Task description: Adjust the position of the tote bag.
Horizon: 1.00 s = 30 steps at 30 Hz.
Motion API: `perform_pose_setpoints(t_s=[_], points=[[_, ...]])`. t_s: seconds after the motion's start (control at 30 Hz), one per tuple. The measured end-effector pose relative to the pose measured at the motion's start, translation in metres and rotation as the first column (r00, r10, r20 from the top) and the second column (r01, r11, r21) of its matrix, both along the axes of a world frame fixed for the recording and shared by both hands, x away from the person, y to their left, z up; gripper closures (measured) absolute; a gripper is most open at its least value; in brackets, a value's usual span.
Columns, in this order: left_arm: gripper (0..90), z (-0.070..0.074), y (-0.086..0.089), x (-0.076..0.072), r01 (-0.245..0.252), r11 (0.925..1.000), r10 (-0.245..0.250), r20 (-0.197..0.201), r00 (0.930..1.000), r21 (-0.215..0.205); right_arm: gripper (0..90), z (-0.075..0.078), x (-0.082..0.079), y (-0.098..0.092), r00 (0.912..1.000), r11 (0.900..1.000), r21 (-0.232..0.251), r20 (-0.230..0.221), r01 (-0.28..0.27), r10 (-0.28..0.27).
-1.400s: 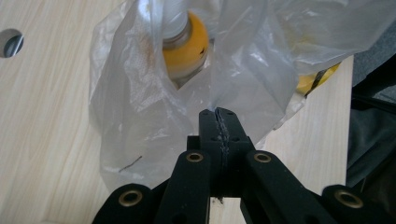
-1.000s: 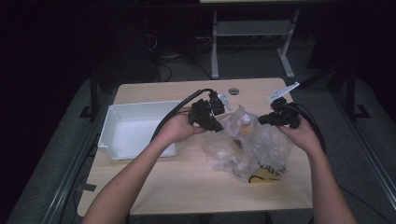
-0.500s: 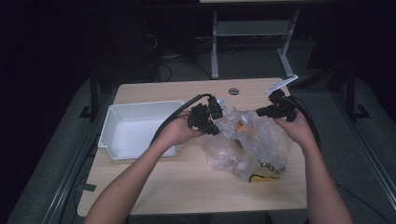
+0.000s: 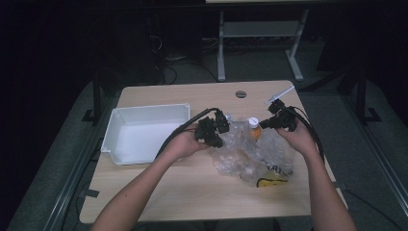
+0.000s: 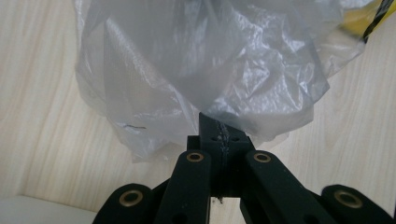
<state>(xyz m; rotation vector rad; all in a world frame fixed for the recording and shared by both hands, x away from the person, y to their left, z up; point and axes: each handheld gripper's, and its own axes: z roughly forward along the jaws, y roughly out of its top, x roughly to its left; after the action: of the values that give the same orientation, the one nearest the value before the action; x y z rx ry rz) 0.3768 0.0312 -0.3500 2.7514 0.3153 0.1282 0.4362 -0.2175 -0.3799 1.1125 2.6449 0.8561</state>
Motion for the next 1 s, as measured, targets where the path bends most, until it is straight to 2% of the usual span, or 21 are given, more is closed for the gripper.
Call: perform_pose_setpoints(t_s=[0.27,0.37,0.5,0.57,0.7,0.8,0.9,1.0], points=[[90.0,-0.026,-0.006,-0.011,0.017,0.9990,-0.017,0.003,0.9999,0.042,90.0,-0.022,-0.001,0.004,0.9981,1.000,-0.027,-0.062,-0.010,0.009],[90.0,-0.034,-0.006,-0.014,0.022,0.9982,-0.022,0.001,0.9998,0.055,89.9,-0.026,-0.001,0.005,0.9973,0.999,-0.035,-0.072,-0.012,0.009],[90.0,-0.043,-0.004,-0.016,0.017,0.9983,-0.017,-0.004,0.9999,0.056,89.9,-0.031,-0.002,0.009,0.9956,0.999,-0.040,-0.094,-0.006,0.003],[90.0,-0.045,-0.003,-0.016,0.015,0.9981,-0.015,0.000,0.9999,0.060,89.9,-0.035,-0.004,0.010,0.9961,0.999,-0.046,-0.088,-0.003,-0.001],[90.0,-0.053,-0.004,-0.018,0.008,0.9975,-0.008,0.001,1.0000,0.070,89.9,-0.043,-0.005,0.011,0.9934,0.999,-0.040,-0.115,-0.002,-0.003],[90.0,-0.060,-0.004,-0.016,0.008,0.9962,-0.008,-0.002,1.0000,0.087,89.9,-0.048,-0.007,0.014,0.9948,0.999,-0.051,-0.102,-0.002,-0.003],[90.0,-0.064,-0.004,-0.015,0.005,0.9955,-0.004,-0.010,0.9999,0.095,89.9,-0.055,-0.007,0.014,0.9910,0.999,-0.050,-0.134,-0.002,-0.004],[90.0,-0.067,-0.004,-0.015,0.001,0.9958,0.000,-0.011,0.9999,0.092,89.9,-0.059,-0.007,0.013,0.9897,0.999,-0.046,-0.143,0.006,-0.013]])
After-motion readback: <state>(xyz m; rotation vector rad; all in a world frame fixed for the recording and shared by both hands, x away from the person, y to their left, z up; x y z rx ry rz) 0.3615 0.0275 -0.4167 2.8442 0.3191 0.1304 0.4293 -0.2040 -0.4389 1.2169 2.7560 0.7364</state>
